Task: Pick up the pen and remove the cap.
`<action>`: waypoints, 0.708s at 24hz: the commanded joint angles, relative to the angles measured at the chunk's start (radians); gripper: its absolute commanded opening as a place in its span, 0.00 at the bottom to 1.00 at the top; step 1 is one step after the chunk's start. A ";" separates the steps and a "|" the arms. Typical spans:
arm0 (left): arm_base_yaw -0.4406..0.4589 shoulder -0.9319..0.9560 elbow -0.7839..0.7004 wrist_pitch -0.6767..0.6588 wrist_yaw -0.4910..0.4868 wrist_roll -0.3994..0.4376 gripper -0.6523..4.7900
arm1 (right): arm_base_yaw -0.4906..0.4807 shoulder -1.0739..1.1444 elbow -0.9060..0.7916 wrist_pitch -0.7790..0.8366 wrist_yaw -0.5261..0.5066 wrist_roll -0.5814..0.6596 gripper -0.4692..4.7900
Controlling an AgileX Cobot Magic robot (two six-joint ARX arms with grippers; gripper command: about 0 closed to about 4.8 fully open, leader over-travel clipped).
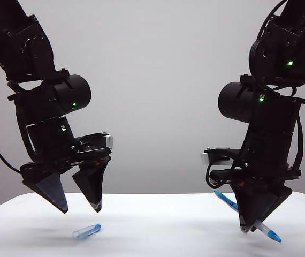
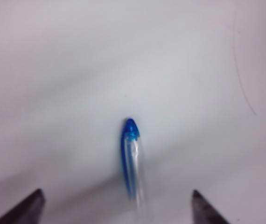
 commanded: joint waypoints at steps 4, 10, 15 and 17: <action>-0.001 -0.003 0.002 -0.003 -0.001 -0.003 0.88 | 0.000 -0.003 0.002 0.017 0.006 -0.002 0.19; -0.001 -0.003 0.002 -0.019 0.002 -0.003 0.88 | 0.000 -0.003 0.002 0.028 0.013 -0.003 0.34; -0.001 -0.003 0.002 -0.023 0.018 -0.003 0.88 | 0.000 -0.002 0.002 0.029 0.022 -0.003 0.43; -0.001 -0.003 0.002 -0.025 0.020 -0.011 0.88 | -0.002 -0.002 0.002 0.029 0.030 -0.003 0.52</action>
